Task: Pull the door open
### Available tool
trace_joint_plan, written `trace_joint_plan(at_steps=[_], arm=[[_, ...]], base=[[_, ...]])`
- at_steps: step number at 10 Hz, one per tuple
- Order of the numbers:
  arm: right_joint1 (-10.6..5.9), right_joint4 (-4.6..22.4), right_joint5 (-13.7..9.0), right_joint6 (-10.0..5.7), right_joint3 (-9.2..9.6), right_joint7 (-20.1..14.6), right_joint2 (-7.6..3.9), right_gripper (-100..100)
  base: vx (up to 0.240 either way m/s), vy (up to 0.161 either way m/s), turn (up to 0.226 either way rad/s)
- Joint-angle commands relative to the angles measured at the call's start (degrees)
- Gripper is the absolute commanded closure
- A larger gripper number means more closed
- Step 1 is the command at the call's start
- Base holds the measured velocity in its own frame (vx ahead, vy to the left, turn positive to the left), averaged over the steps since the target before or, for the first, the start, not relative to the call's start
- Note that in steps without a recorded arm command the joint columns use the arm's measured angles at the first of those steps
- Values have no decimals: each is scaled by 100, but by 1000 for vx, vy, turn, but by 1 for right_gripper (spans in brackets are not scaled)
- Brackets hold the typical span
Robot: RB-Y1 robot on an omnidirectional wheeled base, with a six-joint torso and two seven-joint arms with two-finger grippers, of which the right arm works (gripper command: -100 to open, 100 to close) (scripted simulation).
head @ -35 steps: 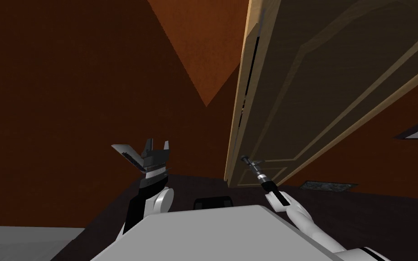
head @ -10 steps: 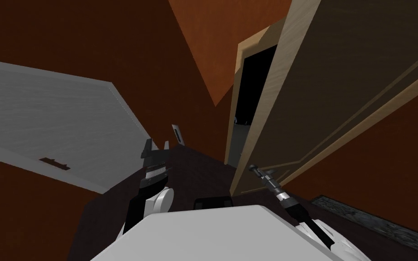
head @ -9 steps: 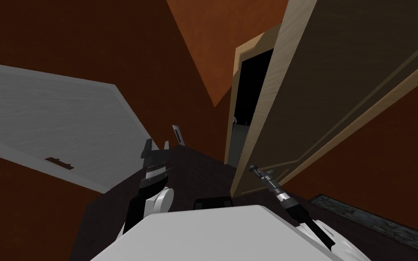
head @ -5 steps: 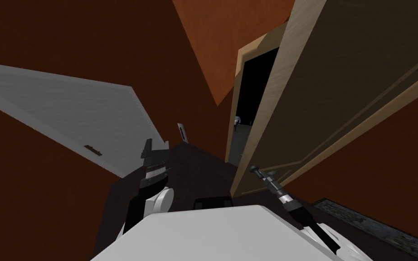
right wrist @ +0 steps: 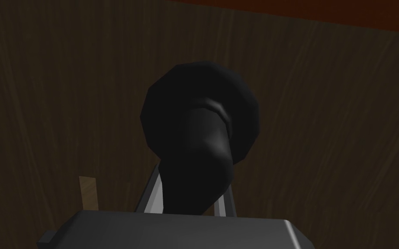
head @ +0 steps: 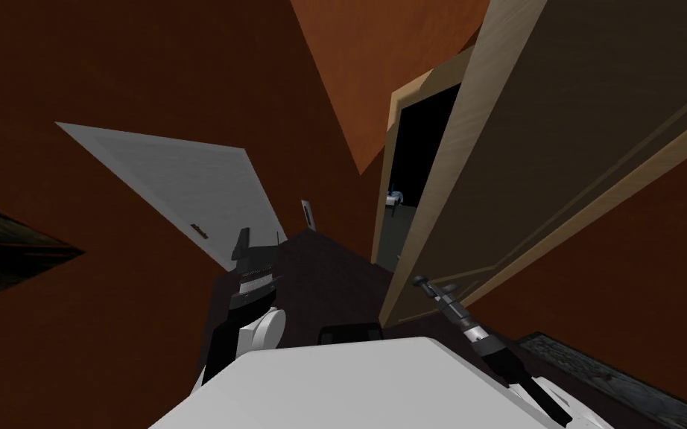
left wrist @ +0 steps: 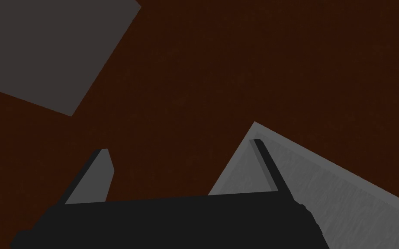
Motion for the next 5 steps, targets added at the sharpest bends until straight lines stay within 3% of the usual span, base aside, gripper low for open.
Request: trace_joint_plan(at_steps=[1,5], arm=[[31,22,-23,-74,-12,-7,-58,100],[53,29,-11,-107,24,-20,-42,100]], base=[[-185,-69,133],[-161,-57,126]])
